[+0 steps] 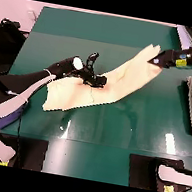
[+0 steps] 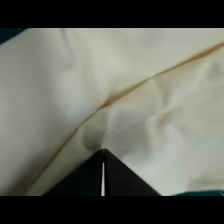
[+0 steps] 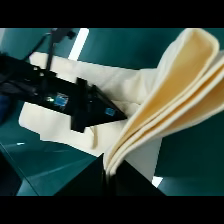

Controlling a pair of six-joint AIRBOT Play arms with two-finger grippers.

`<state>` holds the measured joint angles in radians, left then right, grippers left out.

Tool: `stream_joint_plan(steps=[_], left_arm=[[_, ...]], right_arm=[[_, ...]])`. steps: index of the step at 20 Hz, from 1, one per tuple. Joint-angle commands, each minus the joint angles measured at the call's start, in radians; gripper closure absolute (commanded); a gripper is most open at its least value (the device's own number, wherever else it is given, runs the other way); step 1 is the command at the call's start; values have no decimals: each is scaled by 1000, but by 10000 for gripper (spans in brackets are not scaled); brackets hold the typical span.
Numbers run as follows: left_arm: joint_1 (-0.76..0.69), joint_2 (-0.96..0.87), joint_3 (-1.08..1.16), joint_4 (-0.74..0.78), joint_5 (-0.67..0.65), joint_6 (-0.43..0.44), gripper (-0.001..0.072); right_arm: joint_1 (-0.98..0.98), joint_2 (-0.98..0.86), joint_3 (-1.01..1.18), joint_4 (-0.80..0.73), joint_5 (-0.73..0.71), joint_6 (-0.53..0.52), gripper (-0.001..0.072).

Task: Fold the shirts.

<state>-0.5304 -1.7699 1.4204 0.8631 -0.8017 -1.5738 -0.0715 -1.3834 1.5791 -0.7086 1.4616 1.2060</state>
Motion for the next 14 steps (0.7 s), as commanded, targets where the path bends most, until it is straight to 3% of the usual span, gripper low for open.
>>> stream_joint_plan(steps=[1,8,14], left_arm=[[-8,-22,17,-2,-10,2,682],[10,-18,33,21,-51,3,682],[197,161,137,139,-171,4,682]], right_arm=[[99,38,74,10,-46,48,693],[262,37,136,11,-134,71,693],[441,29,134,10,-244,71,693]])
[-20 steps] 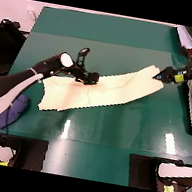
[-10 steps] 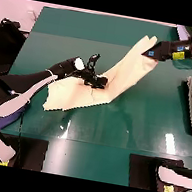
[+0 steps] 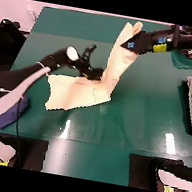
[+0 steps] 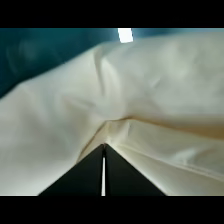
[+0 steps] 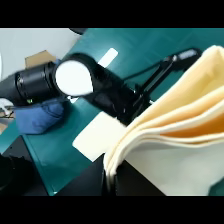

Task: Fold the shirts.

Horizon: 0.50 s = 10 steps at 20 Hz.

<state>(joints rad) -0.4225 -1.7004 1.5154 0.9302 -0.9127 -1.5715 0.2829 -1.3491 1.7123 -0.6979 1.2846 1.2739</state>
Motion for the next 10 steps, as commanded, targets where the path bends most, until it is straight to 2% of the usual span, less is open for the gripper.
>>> stream_joint_plan(steps=[1,5,6,7,9,10], left_arm=[[134,142,55,100,-73,2,682],[312,369,90,196,-91,2,681],[348,423,90,219,-92,2,681],[375,463,90,235,-92,1,681],[416,522,90,253,-99,2,681],[428,539,90,256,-110,2,681]], right_arm=[[134,-18,0,0,-96,3,693],[380,-156,2,13,-234,-5,692],[432,-205,2,47,-273,-35,689],[478,-260,3,100,-322,-80,622],[530,-362,26,181,-369,-105,343],[537,-407,63,179,-348,-105,327]])
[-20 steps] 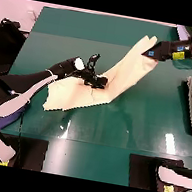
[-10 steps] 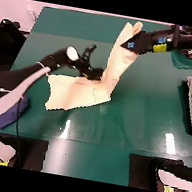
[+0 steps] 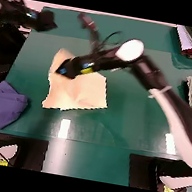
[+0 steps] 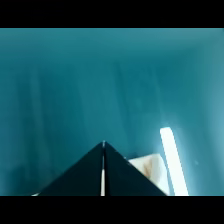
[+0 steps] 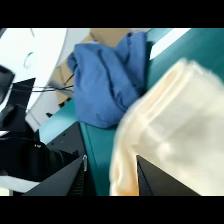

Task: Fold the shirts.

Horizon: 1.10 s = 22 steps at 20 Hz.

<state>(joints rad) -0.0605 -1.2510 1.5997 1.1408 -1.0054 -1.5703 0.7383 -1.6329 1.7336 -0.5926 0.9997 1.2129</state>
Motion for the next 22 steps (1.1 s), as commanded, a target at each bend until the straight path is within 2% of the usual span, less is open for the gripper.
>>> stream_joint_plan(steps=[1,3,5,9,10,11,12,14,17,22], left_arm=[[69,100,6,52,-30,0,681],[69,102,5,60,-64,1,681],[69,100,5,60,-83,8,681],[67,100,5,51,-88,8,681],[67,99,5,51,-87,8,681],[67,95,5,47,-87,8,681],[67,90,5,40,-87,8,681],[66,78,-2,21,-84,9,681],[23,48,-2,21,-81,39,681],[-56,23,-5,12,-50,59,681]], right_arm=[[76,-148,72,73,-39,-43,328],[28,-146,87,26,21,-34,349],[-56,-101,31,-127,72,30,349],[-294,54,-272,-282,113,95,348],[-357,87,-359,-299,117,101,321],[-410,111,-436,-297,117,104,207],[-459,124,-505,-289,115,107,147],[-499,119,-592,-262,101,106,145],[-468,58,-633,-132,52,72,145],[-321,-124,-513,89,27,5,145]])
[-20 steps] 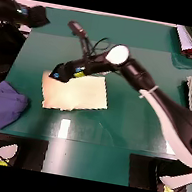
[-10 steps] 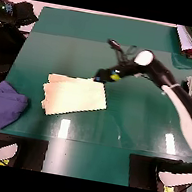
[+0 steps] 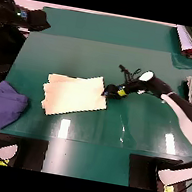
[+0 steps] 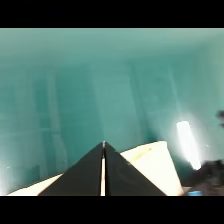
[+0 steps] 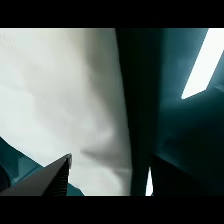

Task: Fold the shirts.

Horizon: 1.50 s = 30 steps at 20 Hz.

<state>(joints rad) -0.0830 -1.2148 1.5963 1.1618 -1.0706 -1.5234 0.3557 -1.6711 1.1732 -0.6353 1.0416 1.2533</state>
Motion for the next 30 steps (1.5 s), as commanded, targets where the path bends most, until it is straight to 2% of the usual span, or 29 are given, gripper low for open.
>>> stream_joint_plan(steps=[1,3,4,5,9,11,15,19,23,26,30], left_arm=[[-34,-13,-1,-13,15,12,681],[-34,-13,-1,-35,15,-2,681],[-34,-13,-1,-60,15,-5,681],[-34,-13,-1,-83,15,-5,682],[-55,-13,-1,-95,18,-3,682],[-99,-13,-1,-92,47,6,682],[-199,-13,-1,-92,118,13,681],[-262,-13,-1,-92,182,13,681],[-275,-13,-1,-93,203,3,682],[-275,-13,-1,-93,204,2,681],[-275,-13,-1,-93,208,2,681]], right_arm=[[90,-121,92,150,-23,-35,165],[137,-173,177,142,-54,-35,427],[149,-183,211,130,-79,-35,635],[148,-184,240,109,-98,-35,692],[26,-105,338,-31,-89,-7,693],[-95,-29,360,-130,-62,30,692],[-412,123,360,-239,11,32,693],[-768,216,360,-256,45,32,693],[-1056,228,360,-248,40,33,693],[-1170,209,360,-246,17,40,693],[-1204,211,404,-237,-37,40,693]])
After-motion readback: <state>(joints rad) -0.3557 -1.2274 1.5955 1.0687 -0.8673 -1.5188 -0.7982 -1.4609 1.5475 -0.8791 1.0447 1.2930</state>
